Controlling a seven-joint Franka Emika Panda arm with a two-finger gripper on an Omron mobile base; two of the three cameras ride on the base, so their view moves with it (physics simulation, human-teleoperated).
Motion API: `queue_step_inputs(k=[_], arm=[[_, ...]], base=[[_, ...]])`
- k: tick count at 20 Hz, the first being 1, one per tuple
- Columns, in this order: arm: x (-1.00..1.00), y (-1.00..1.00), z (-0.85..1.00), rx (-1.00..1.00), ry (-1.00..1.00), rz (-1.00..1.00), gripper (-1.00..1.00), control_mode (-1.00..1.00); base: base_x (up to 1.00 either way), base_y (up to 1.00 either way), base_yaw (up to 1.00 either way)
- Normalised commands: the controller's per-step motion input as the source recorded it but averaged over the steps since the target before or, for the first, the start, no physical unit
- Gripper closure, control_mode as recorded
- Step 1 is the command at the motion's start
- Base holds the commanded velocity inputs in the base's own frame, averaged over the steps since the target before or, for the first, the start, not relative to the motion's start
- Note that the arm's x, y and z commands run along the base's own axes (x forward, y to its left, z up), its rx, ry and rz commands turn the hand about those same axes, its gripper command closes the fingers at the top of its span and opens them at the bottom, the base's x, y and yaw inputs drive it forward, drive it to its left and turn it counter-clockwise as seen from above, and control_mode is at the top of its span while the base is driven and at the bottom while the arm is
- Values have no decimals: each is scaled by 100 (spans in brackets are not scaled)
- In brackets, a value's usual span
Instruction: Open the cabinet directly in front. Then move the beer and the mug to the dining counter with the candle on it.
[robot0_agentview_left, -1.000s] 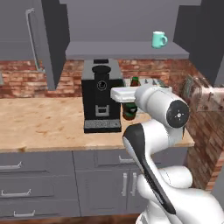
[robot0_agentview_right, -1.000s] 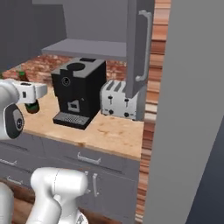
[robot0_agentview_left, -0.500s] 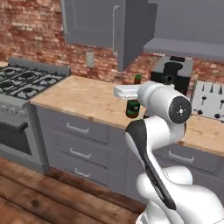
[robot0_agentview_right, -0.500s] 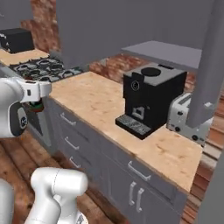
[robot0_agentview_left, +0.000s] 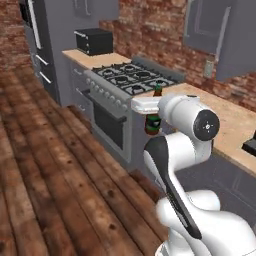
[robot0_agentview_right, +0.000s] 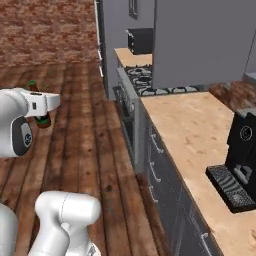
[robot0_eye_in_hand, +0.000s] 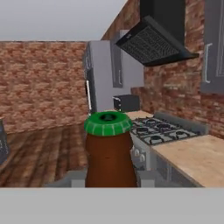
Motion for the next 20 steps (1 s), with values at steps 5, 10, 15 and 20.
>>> queue_step_inputs(k=[5, 10, 15, 20], arm=[[0, 0, 0, 0, 0, 0, 100, 100], [0, 0, 0, 0, 0, 0, 100, 100], [0, 0, 0, 0, 0, 0, 100, 100], [0, 0, 0, 0, 0, 0, 100, 100]], base=[[0, 25, 83], [0, 26, 77], [4, 25, 64], [58, 12, 38]])
